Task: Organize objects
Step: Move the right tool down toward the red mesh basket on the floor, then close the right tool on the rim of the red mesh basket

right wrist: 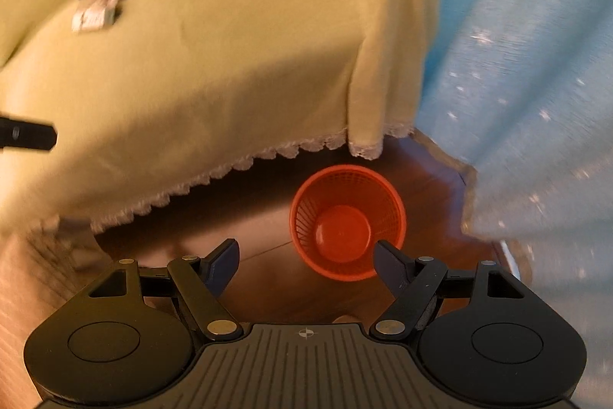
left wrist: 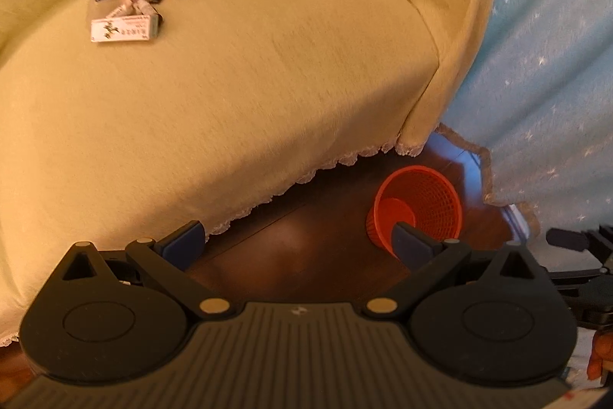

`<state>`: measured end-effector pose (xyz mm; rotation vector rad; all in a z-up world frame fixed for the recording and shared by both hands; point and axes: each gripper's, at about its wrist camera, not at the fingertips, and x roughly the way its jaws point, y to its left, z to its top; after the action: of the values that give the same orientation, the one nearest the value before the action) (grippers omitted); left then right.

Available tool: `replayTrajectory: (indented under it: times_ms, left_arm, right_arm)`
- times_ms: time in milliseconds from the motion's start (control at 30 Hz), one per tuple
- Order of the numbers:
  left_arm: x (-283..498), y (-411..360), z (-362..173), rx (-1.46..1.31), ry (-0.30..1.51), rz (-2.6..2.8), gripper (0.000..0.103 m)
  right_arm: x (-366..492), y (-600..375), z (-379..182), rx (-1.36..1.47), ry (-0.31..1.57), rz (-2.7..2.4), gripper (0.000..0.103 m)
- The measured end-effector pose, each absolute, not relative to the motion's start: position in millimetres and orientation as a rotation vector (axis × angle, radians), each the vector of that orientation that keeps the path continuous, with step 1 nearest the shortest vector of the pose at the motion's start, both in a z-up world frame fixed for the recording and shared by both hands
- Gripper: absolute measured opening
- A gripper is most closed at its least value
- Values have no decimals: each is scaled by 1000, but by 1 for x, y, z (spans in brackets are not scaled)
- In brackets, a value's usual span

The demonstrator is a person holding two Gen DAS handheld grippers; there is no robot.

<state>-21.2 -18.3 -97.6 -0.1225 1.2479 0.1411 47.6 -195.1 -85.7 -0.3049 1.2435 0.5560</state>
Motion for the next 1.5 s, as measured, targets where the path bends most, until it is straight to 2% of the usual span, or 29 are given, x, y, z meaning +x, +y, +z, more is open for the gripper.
replayTrajectory:
  times_ms: [167, 667, 833, 1067, 1133, 1500]
  left_arm:
    - [-20, -22, -151, -135, 1275, 174, 102]
    - [-18, -34, -355, -162, 1266, 185, 102]
    - [-18, -35, -403, -188, 1277, 194, 102]
    - [-24, -36, -442, -203, 1286, 185, 102]
    - [-25, -36, -448, -209, 1288, 186, 102]
    - [-29, -32, -451, -231, 1287, 171, 102]
  right_arm:
    - [48, -196, -142, -387, 1230, 666, 75]
    - [44, -195, -360, -624, 1134, 883, 73]
    - [42, -198, -407, -668, 1114, 918, 60]
    - [38, -197, -440, -722, 1079, 961, 47]
    - [40, -196, -448, -735, 1074, 971, 38]
    - [37, -183, -462, -858, 989, 1016, 17]
